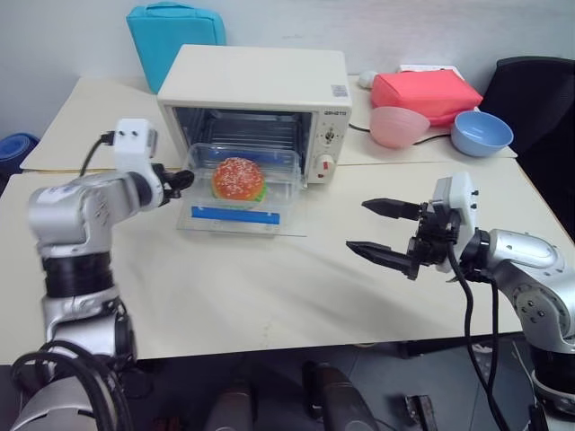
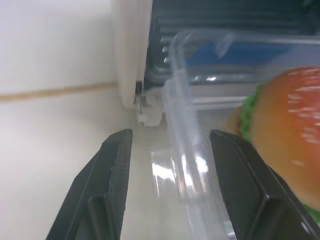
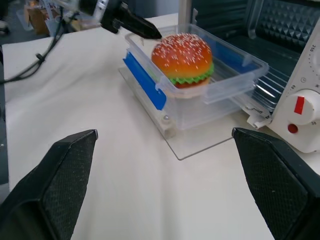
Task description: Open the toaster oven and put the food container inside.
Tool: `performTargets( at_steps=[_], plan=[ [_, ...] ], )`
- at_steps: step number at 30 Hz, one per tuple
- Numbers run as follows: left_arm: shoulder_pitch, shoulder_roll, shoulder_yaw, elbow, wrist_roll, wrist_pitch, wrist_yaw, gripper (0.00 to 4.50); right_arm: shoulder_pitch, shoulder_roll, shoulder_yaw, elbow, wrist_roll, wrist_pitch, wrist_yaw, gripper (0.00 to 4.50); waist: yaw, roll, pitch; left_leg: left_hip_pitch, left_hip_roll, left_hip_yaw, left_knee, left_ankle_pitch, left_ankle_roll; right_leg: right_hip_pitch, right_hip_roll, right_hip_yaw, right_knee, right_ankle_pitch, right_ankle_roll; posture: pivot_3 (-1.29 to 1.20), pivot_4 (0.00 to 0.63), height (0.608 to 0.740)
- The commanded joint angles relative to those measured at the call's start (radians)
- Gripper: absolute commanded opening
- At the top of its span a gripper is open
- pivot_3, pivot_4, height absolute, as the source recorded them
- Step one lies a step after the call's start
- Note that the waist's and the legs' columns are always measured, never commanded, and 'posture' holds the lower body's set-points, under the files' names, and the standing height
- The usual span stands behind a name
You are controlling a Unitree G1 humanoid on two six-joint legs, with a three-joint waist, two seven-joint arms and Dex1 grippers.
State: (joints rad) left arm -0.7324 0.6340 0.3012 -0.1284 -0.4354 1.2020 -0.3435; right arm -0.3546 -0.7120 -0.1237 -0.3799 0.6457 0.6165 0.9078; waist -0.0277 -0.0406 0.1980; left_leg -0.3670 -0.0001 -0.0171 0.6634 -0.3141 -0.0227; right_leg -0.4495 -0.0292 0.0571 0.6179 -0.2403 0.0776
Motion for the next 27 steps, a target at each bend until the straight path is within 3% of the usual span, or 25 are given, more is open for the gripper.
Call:
performTargets(
  at_steps=[1,8,11,14,18,25,27],
  plan=[
    [0.076,0.048,0.049,-0.144,-0.109,-0.054,-0.153,2.61,-0.041,0.007,0.042,0.044,-0.057,-0.052,0.002,4.5,0.0,0.0,0.0,0.0,0.0,0.0,0.0,0.0,0.0,0.0,-0.001,0.0,0.0,0.0,0.0,0.0,0.15,0.74],
    [0.104,0.043,0.021,-0.116,-0.101,-0.149,-0.165,2.61,-0.11,0.042,0.09,0.12,-0.099,-0.089,0.013,4.5,0.002,0.0,0.0,0.0,-0.002,-0.001,0.001,0.002,0.003,0.001,-0.001,-0.001,0.001,0.0,0.0,0.0,0.15,0.74],
    [0.173,0.077,0.041,-0.179,-0.164,-0.197,-0.283,2.05,-0.112,0.051,0.098,0.11,-0.081,-0.076,0.021,4.5,-0.002,0.0,0.0,0.0,-0.002,0.0,0.001,0.002,0.003,0.001,0.0,-0.001,0.0,0.001,0.001,0.0,0.15,0.74],
    [0.275,0.133,0.055,-0.232,-0.236,-0.239,-0.435,1.17,-0.107,0.068,0.126,0.083,-0.062,-0.055,0.034,3.93,-0.013,0.001,0.0,0.0,0.0,0.002,0.0,0.0,0.004,0.001,0.0,0.0,0.0,0.001,0.001,0.0,0.15,0.74],
    [0.348,0.192,0.045,-0.216,-0.273,-0.295,-0.566,0.0,-0.124,0.114,0.182,0.082,-0.071,-0.049,0.035,2.61,-0.007,0.001,0.001,-0.001,0.001,0.0,0.0,0.0,0.003,0.0,0.0,0.0,-0.001,0.0,-0.001,0.0,0.15,0.74],
    [0.397,0.223,-0.089,-0.13,-0.135,-0.474,-0.61,0.0,-0.207,0.236,0.307,0.186,-0.173,-0.083,-0.002,0.24,-0.003,0.002,0.001,0.003,-0.001,0.001,0.001,0.001,0.005,0.003,0.0,-0.001,0.0,-0.001,-0.002,0.0,0.15,0.74],
    [0.381,0.208,-0.129,-0.088,-0.089,-0.513,-0.586,0.0,-0.241,0.275,0.337,0.24,-0.217,-0.107,-0.019,0.02,-0.003,0.002,0.001,0.003,-0.001,0.001,0.001,0.001,0.005,0.003,0.0,-0.001,0.0,-0.001,-0.002,0.0,0.15,0.74]
  ],
)
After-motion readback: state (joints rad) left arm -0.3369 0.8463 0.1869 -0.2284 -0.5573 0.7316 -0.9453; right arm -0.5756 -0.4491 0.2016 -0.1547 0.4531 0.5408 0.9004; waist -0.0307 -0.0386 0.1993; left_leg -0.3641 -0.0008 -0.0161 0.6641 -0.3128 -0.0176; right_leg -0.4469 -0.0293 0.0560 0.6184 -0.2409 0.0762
